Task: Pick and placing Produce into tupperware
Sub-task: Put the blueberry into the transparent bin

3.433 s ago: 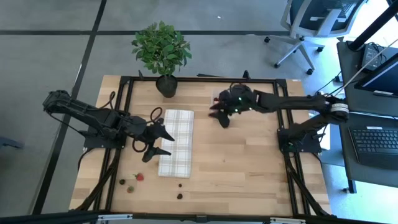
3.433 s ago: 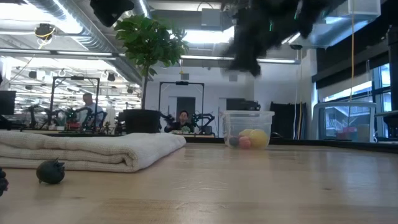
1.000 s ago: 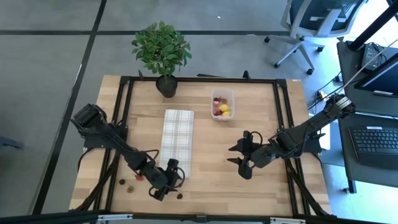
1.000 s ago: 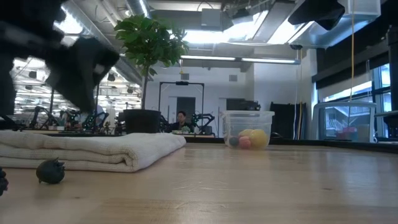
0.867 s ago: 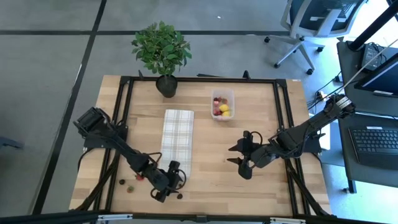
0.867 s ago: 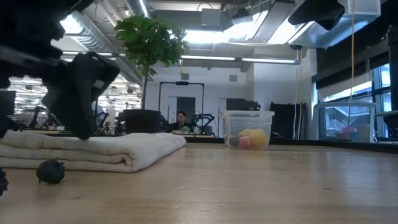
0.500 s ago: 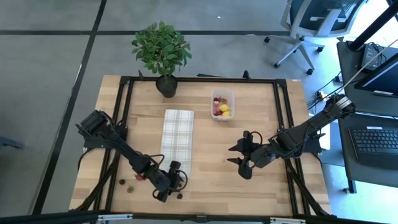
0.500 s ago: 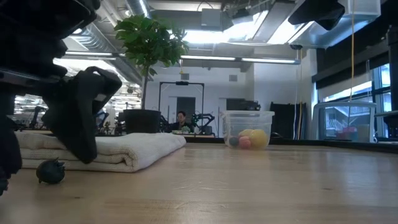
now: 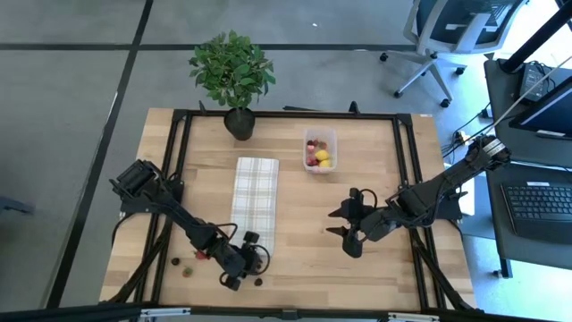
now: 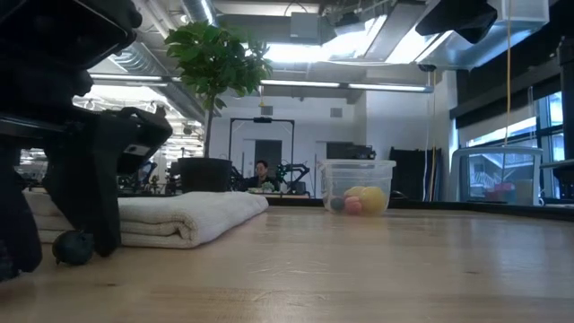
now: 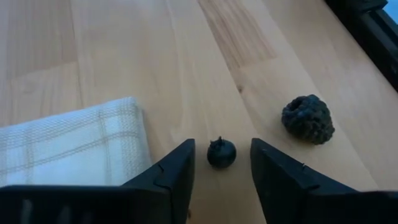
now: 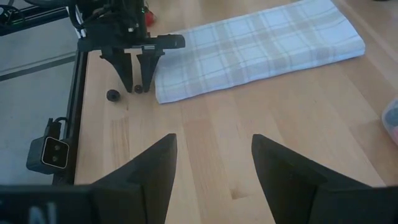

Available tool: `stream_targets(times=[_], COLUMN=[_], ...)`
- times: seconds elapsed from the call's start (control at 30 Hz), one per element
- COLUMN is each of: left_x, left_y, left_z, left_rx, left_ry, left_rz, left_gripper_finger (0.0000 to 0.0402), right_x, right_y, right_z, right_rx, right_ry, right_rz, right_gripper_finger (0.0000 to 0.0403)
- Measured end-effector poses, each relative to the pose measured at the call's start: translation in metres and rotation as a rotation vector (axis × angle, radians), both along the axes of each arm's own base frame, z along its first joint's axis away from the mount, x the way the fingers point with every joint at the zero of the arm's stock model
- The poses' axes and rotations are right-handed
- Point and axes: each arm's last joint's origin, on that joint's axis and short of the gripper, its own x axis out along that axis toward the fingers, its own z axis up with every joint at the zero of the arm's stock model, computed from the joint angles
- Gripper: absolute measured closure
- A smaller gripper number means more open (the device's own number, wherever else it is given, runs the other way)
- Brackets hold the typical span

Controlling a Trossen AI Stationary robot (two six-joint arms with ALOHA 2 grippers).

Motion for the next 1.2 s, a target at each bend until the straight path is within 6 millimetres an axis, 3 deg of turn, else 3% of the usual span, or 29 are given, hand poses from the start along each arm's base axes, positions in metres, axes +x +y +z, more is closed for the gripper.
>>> stream_targets(times=[0.3,0.47,0.73,0.93,1.2], left_x=[0.0,0.001,0.013,0.035,0.078], left_y=[0.0,-0.001,0.007,0.053,0.152], left_z=[0.0,0.006,0.058,0.121,0.188], left_rx=[0.0,-0.108,-0.276,-0.24,-0.082], left_ry=[-0.006,0.005,-0.092,-0.336,-0.535], left_rz=[0.007,0.059,0.128,0.351,0.513], left_gripper_finger=[0.0317,0.0361,0.0373,0.0375,0.0374], right_x=[0.0,0.0,0.0,0.0,0.003], right_y=[0.0,0.0,0.0,0.0,-0.006], right_z=[0.0,0.0,0.0,0.0,0.0], right_rx=[0.0,0.0,0.001,0.001,-0.002], right_ry=[0.0,0.0,0.0,0.0,-0.001], right_rz=[0.0,0.0,0.0,0.0,-0.023], right_gripper_finger=[0.0192,0.0192,0.0192,0.0192,0.0192])
